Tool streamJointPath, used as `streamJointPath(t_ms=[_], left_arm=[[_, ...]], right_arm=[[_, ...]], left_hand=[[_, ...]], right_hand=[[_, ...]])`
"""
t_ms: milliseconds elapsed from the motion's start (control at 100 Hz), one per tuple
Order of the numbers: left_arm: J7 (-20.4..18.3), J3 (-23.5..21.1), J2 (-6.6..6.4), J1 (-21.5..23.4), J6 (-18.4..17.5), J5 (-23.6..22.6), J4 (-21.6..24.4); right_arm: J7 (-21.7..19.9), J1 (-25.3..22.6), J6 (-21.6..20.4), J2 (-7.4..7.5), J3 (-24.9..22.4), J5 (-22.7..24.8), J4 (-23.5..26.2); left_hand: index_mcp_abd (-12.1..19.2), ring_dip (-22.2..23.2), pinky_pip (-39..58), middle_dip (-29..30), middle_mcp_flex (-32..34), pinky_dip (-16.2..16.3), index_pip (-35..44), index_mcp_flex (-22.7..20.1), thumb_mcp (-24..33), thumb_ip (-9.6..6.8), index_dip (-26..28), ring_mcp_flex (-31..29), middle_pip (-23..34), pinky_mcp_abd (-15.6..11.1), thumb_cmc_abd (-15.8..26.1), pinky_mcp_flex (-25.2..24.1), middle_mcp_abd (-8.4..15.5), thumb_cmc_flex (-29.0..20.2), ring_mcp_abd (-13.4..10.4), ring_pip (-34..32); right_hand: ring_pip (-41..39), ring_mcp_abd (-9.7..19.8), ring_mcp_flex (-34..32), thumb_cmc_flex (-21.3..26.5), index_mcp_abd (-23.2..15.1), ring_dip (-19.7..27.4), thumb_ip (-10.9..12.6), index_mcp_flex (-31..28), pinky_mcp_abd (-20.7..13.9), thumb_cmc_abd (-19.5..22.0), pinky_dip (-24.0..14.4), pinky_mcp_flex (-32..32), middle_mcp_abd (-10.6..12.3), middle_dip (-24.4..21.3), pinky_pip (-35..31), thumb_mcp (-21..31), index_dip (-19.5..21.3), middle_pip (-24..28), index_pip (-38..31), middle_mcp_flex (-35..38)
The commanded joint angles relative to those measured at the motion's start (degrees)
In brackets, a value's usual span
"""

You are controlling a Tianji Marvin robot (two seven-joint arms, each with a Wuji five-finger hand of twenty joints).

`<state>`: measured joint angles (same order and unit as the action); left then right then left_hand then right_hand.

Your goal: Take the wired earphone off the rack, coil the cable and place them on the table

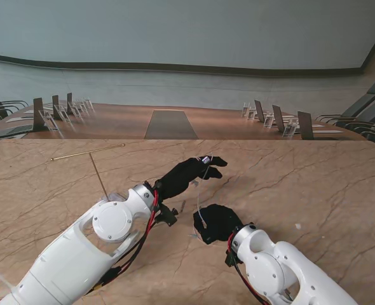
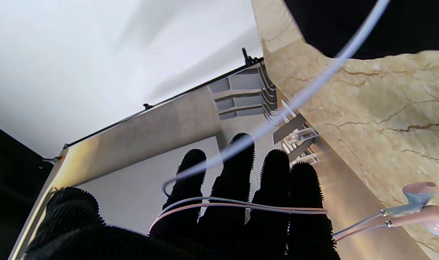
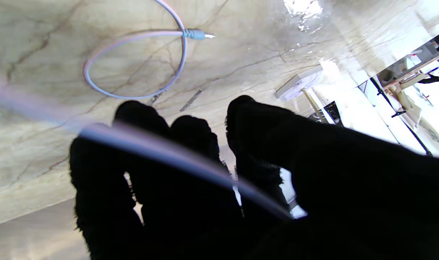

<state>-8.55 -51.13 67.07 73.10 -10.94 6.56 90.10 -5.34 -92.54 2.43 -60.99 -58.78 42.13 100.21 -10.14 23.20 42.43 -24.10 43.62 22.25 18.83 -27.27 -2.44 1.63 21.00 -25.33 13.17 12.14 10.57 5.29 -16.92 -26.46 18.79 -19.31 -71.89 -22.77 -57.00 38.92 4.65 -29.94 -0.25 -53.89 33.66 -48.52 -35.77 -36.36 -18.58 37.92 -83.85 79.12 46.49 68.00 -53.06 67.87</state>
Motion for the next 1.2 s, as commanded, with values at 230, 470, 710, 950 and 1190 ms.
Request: streamJointPath(t_ms=[230,470,710,950,1190], left_arm=[[-1.02,0.50,0.06,0.92,0.34,0.81,2.42],[-1.63,0.57,-0.12,1.90,0.79,2.04,4.16],[-2.43,0.65,-0.31,2.60,1.62,3.22,5.73],[-2.95,0.60,-0.51,3.27,1.75,3.74,6.88],[-3.80,0.64,-0.70,3.77,1.94,4.84,7.73]], right_arm=[[-0.85,1.81,1.46,-0.34,1.77,0.09,-2.27],[-0.83,3.60,2.03,-0.18,2.30,2.78,-4.20],[-0.91,5.79,2.98,-0.08,2.68,4.87,-6.29],[0.94,9.36,4.00,-0.50,4.15,4.91,-10.61],[2.84,12.59,5.37,-0.90,5.33,5.64,-14.00]], left_hand=[[3.34,0.70,1.27,-0.84,0.06,0.12,0.81,1.84,0.25,1.34,0.78,-1.38,0.94,1.53,1.68,1.66,0.03,-1.43,1.81,-0.97],[3.77,1.64,3.58,-3.31,1.33,1.24,1.72,2.39,0.26,1.40,1.18,-4.08,4.25,4.42,2.80,3.70,0.09,-2.71,3.42,-2.91],[3.63,3.10,7.94,-5.57,2.21,3.39,2.23,1.95,0.03,1.44,1.32,-6.12,6.70,7.93,3.45,5.99,-0.36,-3.62,5.11,-5.36],[3.67,3.11,8.34,-5.92,2.13,3.61,2.41,1.73,0.10,1.38,1.47,-6.26,7.14,8.09,3.51,6.34,-0.29,-3.98,5.13,-5.68],[3.62,3.02,8.29,-6.06,2.28,3.55,2.39,1.77,0.07,1.40,1.53,-6.81,7.58,8.55,3.91,7.05,-0.39,-4.36,5.40,-5.88]], right_hand=[[-0.96,-4.67,-0.12,11.89,-13.84,0.05,-0.38,-6.54,-1.78,-1.35,-0.09,1.92,-7.35,-0.42,-3.91,10.68,4.21,0.99,-18.52,-1.92],[-1.71,-4.47,-0.21,14.09,-14.66,-0.17,-1.60,-6.51,-2.68,-3.17,-0.43,1.13,-6.47,-0.07,-4.74,10.83,4.78,2.00,-19.44,-2.79],[-4.48,-3.75,-1.16,14.10,-16.22,-0.68,-1.88,-5.69,-3.80,-2.69,-0.11,-0.15,-6.36,0.44,-7.17,10.84,6.02,5.02,-20.84,-2.85],[-5.81,-3.83,-1.61,13.84,-16.89,-0.60,-1.20,-5.56,-4.09,-2.61,-0.25,-0.58,-6.56,0.65,-8.51,10.84,6.56,6.10,-21.42,-2.60],[-6.46,-3.74,-2.16,13.77,-17.00,-0.36,-0.74,-5.60,-4.04,-2.70,-0.48,-1.19,-6.69,0.61,-9.19,10.84,6.65,6.54,-21.47,-2.27]])
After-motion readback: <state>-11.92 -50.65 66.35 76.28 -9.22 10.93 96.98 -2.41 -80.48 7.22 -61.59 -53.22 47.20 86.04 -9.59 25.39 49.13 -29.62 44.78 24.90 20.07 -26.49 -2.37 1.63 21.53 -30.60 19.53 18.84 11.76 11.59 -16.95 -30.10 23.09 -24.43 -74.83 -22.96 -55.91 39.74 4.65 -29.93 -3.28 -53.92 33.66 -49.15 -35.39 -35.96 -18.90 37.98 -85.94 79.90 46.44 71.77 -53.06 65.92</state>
